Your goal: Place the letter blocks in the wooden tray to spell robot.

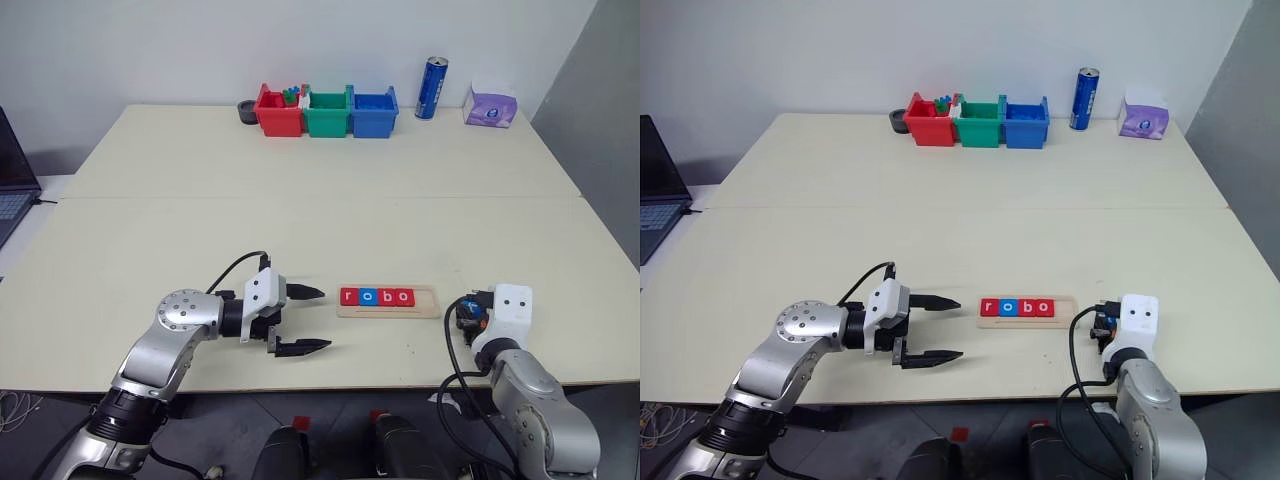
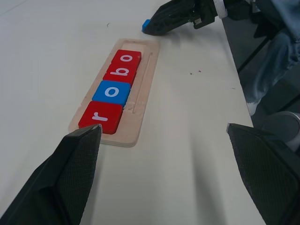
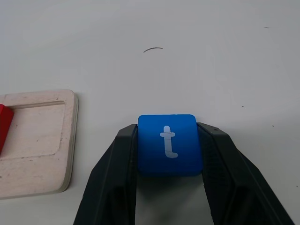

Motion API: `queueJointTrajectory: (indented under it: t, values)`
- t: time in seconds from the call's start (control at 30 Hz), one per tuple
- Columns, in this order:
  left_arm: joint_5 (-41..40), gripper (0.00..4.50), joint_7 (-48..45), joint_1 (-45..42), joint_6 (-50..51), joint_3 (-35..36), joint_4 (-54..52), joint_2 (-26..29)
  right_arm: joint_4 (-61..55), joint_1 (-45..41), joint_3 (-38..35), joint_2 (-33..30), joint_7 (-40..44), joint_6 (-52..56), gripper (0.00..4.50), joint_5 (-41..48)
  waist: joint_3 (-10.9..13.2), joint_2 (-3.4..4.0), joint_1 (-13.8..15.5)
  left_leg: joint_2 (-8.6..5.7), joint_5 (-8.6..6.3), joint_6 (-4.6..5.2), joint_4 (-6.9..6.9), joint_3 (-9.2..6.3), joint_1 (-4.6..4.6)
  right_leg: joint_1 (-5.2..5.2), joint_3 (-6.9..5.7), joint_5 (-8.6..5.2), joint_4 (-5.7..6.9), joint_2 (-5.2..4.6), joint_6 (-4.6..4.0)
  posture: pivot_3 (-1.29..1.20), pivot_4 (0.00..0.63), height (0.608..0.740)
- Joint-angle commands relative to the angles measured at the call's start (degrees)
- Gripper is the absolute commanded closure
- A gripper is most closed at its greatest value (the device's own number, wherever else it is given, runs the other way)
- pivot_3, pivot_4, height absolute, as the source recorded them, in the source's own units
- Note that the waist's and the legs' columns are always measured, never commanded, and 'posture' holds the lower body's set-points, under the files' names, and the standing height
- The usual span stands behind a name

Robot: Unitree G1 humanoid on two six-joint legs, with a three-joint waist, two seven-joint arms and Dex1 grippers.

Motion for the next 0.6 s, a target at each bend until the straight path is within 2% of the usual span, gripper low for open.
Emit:
queueJointTrajectory:
  t: [0.03, 0.1, 0.37, 0.4, 0.6]
  values:
    - [0.0, 0.00, -0.1, -0.8, -1.6, 0.4, -0.3, 0.0, 0.0, 0.1, 2.5, 0.7, -0.4, -0.3, 3.03, -0.5, 0.0, 0.00, 0.0, 0.00, 0.00, 0.00, 0.00, 0.00, 0.00, 0.00, -0.01, 0.00, 0.00, 0.00, 0.00, 0.00, 0.150, 0.740]
    - [0.0, 0.00, 0.0, -0.7, -1.7, 0.4, -0.3, -0.1, 0.5, -0.2, 1.7, 1.5, -0.8, -0.9, 3.03, -0.2, 0.0, 0.00, -0.1, 0.01, 0.00, 0.00, 0.00, 0.00, 0.00, 0.00, -0.01, 0.00, 0.00, 0.00, 0.00, 0.00, 0.150, 0.740]
    - [0.0, 0.00, 0.3, -0.2, -2.0, 0.3, -0.4, -0.3, -0.7, -2.5, -0.3, 1.5, -1.1, -1.4, 0.23, 0.3, 0.0, 0.00, -0.2, 0.00, 0.00, 0.00, 0.00, 0.00, -0.03, -0.01, 0.00, 0.00, -0.01, -0.02, 0.00, 0.00, 0.150, 0.740]
    - [0.0, 0.00, 0.4, -0.2, -1.9, 0.3, -0.5, -0.3, -1.3, -2.7, -0.2, 1.0, -1.2, -1.7, 0.02, -0.2, 0.0, 0.00, -0.2, 0.00, 0.00, 0.00, 0.00, 0.00, -0.04, -0.02, -0.01, 0.00, -0.02, -0.02, 0.01, 0.00, 0.150, 0.740]
    - [-0.1, 0.00, 0.6, -0.3, -1.5, 0.4, -0.9, -0.3, -4.3, -5.2, -2.8, -6.7, 2.7, -2.3, 0.02, -0.2, 0.0, 0.00, -0.2, -0.02, 0.00, 0.00, 0.00, 0.00, -0.07, -0.05, 0.01, -0.01, -0.03, -0.04, 0.02, 0.00, 0.150, 0.740]
